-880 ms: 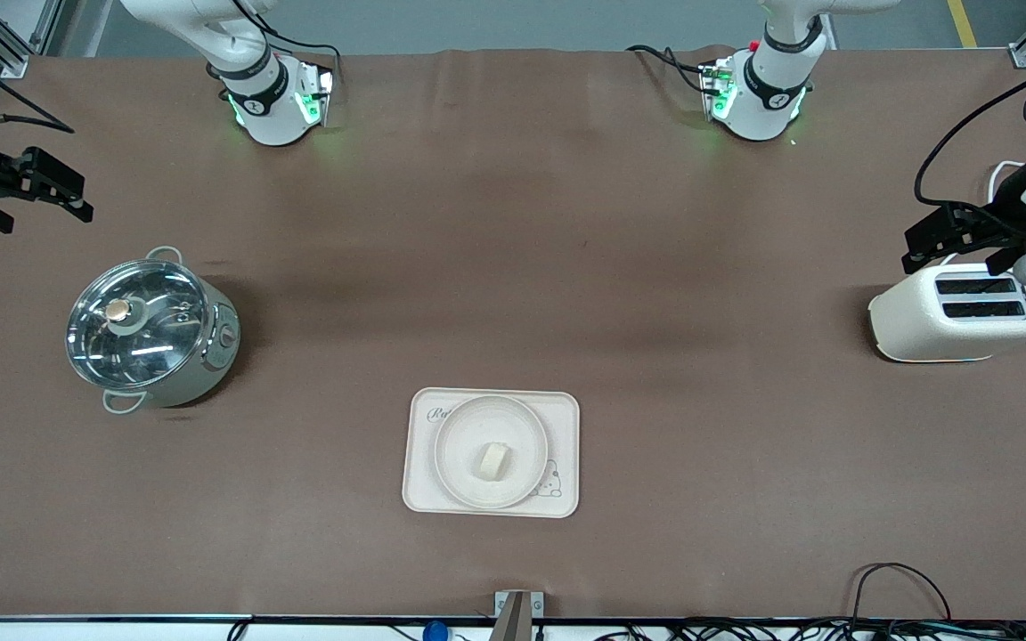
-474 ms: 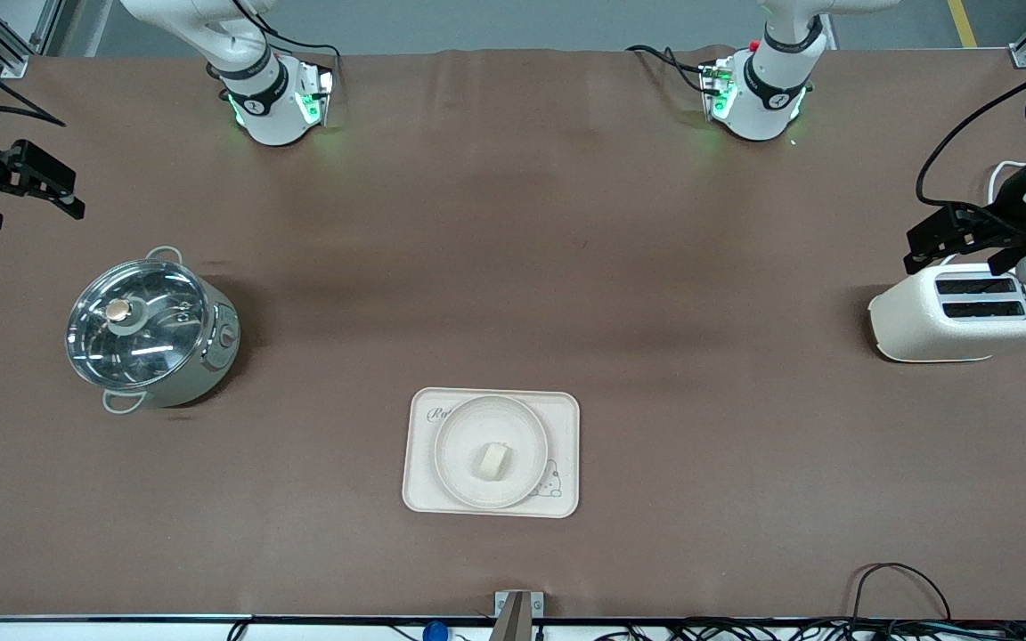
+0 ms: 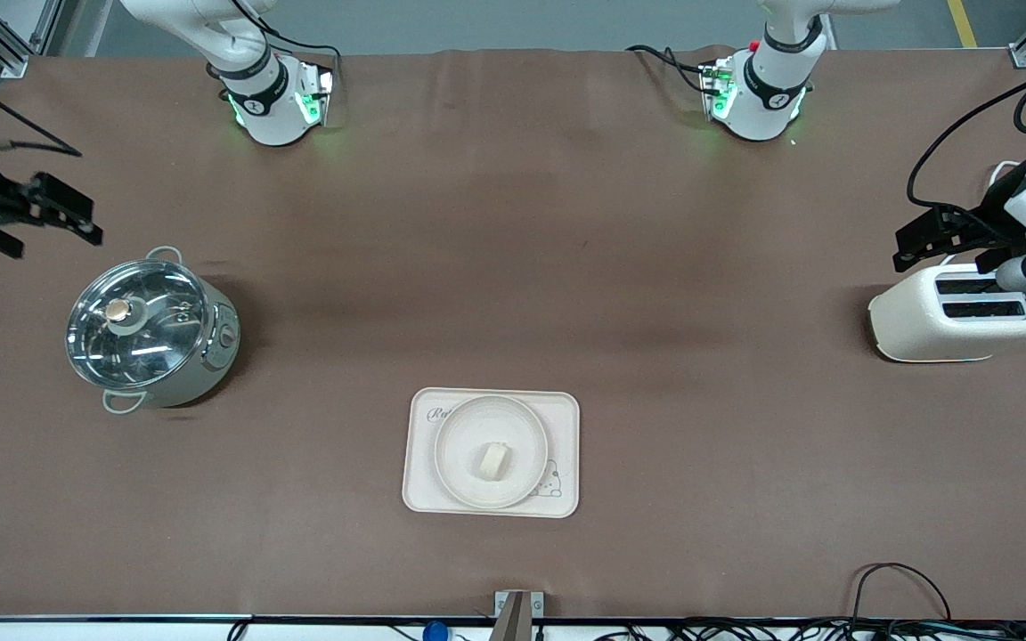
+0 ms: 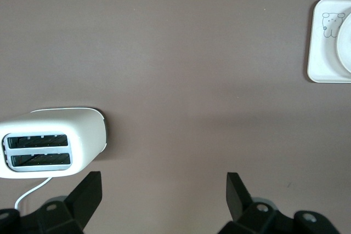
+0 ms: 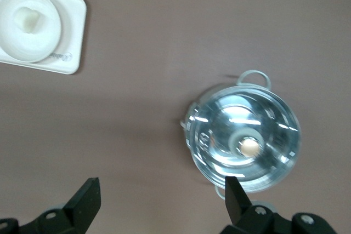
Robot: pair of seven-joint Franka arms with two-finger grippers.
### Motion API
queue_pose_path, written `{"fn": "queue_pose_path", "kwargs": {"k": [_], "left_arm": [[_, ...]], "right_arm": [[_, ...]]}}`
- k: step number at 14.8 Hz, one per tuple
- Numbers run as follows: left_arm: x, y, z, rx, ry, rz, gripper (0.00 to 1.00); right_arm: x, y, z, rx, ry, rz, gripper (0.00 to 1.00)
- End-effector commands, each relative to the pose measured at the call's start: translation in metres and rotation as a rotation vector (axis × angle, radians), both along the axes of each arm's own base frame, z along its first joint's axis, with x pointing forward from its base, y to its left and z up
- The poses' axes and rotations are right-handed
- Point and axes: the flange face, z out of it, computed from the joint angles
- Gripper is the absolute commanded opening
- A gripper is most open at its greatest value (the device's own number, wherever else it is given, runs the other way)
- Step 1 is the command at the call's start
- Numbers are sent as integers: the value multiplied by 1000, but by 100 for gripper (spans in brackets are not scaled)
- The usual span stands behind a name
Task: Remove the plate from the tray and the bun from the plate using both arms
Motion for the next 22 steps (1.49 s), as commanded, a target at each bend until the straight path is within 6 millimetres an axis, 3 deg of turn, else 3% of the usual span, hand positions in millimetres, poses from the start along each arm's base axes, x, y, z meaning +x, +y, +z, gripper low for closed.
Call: {"fn": "queue_pose_path", "kwargs": {"k": [1, 6, 8, 11, 15, 18, 22], "left_arm": [[-1, 6, 3, 13, 5, -10, 100], [-1, 10, 3, 13, 5, -1, 100], [-1, 10, 3, 13, 5, -3, 100], [-1, 10, 3, 13, 3, -3, 100], [-1, 10, 3, 13, 5, -3, 100], [-1, 10, 3, 13, 3, -3, 100], [-1, 10, 3, 13, 5, -3, 100]], "right_arm": [[47, 35, -22, 48, 28, -49, 100], [90, 124, -73, 92, -59, -155, 100], [98, 162, -96, 105, -77, -185, 100], [113, 203, -117, 184, -162, -243, 100], [128, 232, -173, 205, -179, -237, 100], [139, 244, -228, 321, -131, -326, 100], [138, 256, -256, 322, -112, -287, 100]]}}
